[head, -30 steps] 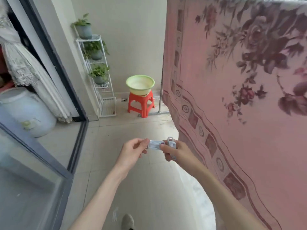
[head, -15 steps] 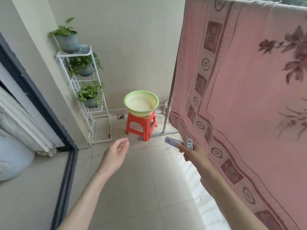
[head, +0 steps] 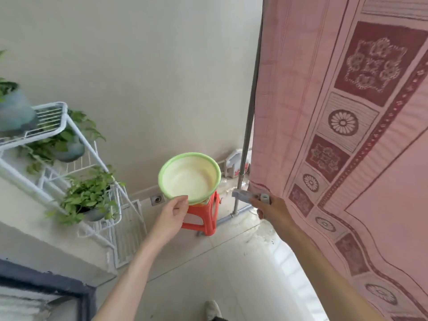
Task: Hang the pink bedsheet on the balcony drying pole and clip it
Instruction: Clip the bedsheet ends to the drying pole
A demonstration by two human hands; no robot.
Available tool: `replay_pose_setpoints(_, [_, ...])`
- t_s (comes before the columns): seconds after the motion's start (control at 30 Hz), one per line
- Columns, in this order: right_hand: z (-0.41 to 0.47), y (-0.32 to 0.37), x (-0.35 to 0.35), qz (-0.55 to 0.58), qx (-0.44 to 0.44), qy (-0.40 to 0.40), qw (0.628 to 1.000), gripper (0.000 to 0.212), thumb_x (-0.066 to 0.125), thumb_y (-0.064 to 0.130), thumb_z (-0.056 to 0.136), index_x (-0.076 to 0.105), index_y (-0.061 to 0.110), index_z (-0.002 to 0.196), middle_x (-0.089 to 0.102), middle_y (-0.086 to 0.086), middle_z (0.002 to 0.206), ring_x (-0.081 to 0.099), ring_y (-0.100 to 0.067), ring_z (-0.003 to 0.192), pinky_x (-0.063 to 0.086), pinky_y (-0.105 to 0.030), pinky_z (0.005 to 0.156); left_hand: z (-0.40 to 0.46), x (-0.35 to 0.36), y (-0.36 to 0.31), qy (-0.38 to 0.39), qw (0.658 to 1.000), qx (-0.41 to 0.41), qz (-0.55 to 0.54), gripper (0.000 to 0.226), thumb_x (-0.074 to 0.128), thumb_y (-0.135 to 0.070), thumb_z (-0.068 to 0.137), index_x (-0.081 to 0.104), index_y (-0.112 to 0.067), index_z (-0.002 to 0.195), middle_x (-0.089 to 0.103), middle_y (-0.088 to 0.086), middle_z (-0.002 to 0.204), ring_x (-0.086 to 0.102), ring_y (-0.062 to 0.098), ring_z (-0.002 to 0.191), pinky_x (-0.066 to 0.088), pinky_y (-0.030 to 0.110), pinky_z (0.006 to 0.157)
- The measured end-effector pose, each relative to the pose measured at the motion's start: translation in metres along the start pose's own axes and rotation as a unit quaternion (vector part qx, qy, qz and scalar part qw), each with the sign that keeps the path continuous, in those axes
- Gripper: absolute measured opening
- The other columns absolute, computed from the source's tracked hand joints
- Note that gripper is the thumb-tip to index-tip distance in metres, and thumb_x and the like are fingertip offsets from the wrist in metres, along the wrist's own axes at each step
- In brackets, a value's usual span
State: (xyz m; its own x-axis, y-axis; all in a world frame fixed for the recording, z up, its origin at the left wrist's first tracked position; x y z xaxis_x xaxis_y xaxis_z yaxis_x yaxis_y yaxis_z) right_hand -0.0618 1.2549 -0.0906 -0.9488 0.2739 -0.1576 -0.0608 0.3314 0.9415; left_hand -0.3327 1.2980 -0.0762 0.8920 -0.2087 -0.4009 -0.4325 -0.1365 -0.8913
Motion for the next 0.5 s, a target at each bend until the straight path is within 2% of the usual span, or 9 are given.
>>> replay_pose_setpoints(0.1, [0.05, 0.035, 0.009, -0.003, -0.002, -0.035, 0.999, 0.02, 0.071, 0.02, 0.08, 0.063, 0.003, 0.076, 0.049, -0.007, 0.056, 0.043, -0.014, 0.048, 0.039, -0.019, 0.047, 0.066, -0.011, -0.019, 0.033, 0.999, 0.02, 0.008, 0.016, 0.046, -0.028, 0.095, 0.055, -0.034, 0.106, 0.063, -0.002, 0.111, 0.06, 0.016, 0.101, 0.049, 0.038, 0.092])
replay_pose_setpoints(0.2, [0.1, 0.066, 0.008, 0.031, -0.011, -0.083, 0.996, 0.02, 0.072, 0.02, 0.08, 0.064, 0.001, 0.081, 0.049, 0.001, 0.05, 0.043, -0.016, 0.049, 0.038, -0.027, 0.051, 0.138, -0.009, -0.037, 0.076, 0.996, 0.04, 0.019, 0.014, 0.048, -0.027, 0.094, 0.055, -0.036, 0.101, 0.064, -0.003, 0.108, 0.06, 0.02, 0.101, 0.049, 0.04, 0.091])
replay_pose_setpoints(0.23, [0.115, 0.075, 0.005, 0.039, -0.016, -0.102, 0.994, 0.017, 0.071, 0.019, 0.081, 0.065, 0.003, 0.084, 0.05, 0.003, 0.05, 0.044, -0.015, 0.048, 0.038, -0.027, 0.05, 0.161, -0.005, -0.045, 0.095, 0.994, 0.05, 0.024, 0.013, 0.049, -0.027, 0.094, 0.056, -0.037, 0.1, 0.064, -0.004, 0.106, 0.06, 0.018, 0.099, 0.049, 0.038, 0.089])
replay_pose_setpoints(0.33, [0.151, 0.106, -0.003, 0.02, -0.051, -0.175, 0.983, 0.006, 0.068, 0.017, 0.083, 0.064, 0.013, 0.082, 0.055, 0.008, 0.049, 0.048, -0.005, 0.042, 0.04, -0.016, 0.043, 0.231, 0.01, -0.078, 0.163, 0.982, 0.096, 0.025, 0.012, 0.053, -0.031, 0.092, 0.057, -0.041, 0.096, 0.064, -0.014, 0.096, 0.06, 0.006, 0.092, 0.048, 0.026, 0.08])
replay_pose_setpoints(0.4, [0.168, 0.123, -0.005, 0.024, -0.066, -0.221, 0.973, 0.003, 0.066, 0.018, 0.084, 0.064, 0.017, 0.082, 0.061, 0.004, 0.058, 0.054, -0.008, 0.051, 0.044, -0.015, 0.047, 0.274, 0.019, -0.101, 0.205, 0.971, 0.124, 0.019, 0.012, 0.054, -0.032, 0.091, 0.058, -0.039, 0.1, 0.063, -0.018, 0.096, 0.059, 0.001, 0.093, 0.048, 0.024, 0.081])
replay_pose_setpoints(0.5, [0.189, 0.143, -0.005, 0.027, -0.063, -0.28, 0.957, 0.008, 0.063, 0.02, 0.087, 0.062, 0.013, 0.09, 0.063, -0.007, 0.077, 0.056, -0.017, 0.066, 0.048, -0.023, 0.058, 0.33, 0.032, -0.143, 0.268, 0.948, 0.171, 0.022, 0.025, 0.053, -0.031, 0.092, 0.056, -0.026, 0.116, 0.061, -0.013, 0.107, 0.058, 0.004, 0.099, 0.047, 0.021, 0.08])
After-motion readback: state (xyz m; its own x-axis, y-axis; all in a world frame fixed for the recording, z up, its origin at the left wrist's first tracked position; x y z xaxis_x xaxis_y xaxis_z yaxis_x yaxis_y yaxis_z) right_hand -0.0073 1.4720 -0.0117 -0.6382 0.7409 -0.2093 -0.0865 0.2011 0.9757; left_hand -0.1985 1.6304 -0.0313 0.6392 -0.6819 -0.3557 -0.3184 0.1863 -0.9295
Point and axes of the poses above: each hand's wrist, its own z-axis towards the middle knuckle, its own x-axis out of the palm, y = z × x, the point moved 10 cm from there along z, towards the middle knuckle
